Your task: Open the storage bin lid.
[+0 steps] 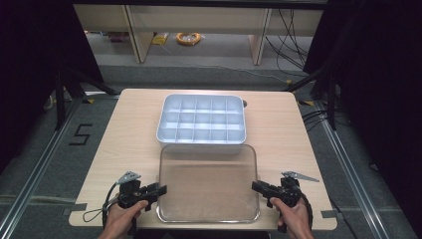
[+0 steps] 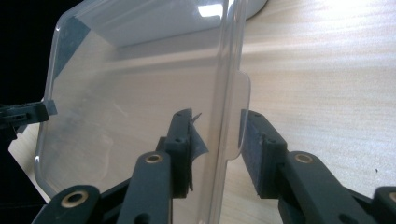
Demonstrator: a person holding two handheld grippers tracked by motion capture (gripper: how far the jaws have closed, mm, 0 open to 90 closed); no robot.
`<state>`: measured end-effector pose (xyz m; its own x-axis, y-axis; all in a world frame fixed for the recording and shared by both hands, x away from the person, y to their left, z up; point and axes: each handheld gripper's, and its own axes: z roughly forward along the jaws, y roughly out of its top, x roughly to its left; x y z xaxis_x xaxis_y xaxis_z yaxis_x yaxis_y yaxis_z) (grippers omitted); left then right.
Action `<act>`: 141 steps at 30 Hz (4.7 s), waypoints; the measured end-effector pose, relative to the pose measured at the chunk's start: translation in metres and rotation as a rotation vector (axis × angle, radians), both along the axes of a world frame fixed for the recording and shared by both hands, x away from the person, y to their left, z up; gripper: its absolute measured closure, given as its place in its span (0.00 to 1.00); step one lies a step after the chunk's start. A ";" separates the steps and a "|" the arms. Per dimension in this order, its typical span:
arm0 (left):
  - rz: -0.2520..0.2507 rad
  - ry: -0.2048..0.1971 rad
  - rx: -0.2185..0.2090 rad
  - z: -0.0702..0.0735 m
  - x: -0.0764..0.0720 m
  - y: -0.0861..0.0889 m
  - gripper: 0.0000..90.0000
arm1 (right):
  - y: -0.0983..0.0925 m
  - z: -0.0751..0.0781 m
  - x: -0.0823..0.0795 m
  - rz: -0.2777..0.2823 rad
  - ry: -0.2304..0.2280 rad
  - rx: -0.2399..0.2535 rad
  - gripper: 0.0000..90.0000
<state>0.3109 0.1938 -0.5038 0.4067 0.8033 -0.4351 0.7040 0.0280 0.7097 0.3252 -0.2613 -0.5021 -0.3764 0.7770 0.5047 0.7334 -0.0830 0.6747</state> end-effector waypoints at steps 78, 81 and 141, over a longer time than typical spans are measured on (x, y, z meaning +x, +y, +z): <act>-0.045 -0.025 0.098 0.006 0.010 0.006 0.29 | 0.005 0.016 0.004 -0.012 -0.093 -0.114 0.35; -0.073 -0.041 0.071 0.008 0.010 0.004 0.25 | 0.005 0.019 0.002 -0.016 -0.077 -0.112 0.33; -0.276 -0.163 0.072 0.016 -0.054 0.012 0.18 | -0.002 0.013 -0.073 0.116 -0.113 -0.111 0.20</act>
<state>0.2573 0.2062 -0.4879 0.6728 0.6796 -0.2924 0.5551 -0.2025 0.8067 0.2518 -0.2629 -0.4888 -0.5161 0.7735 0.3679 0.6527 0.0770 0.7537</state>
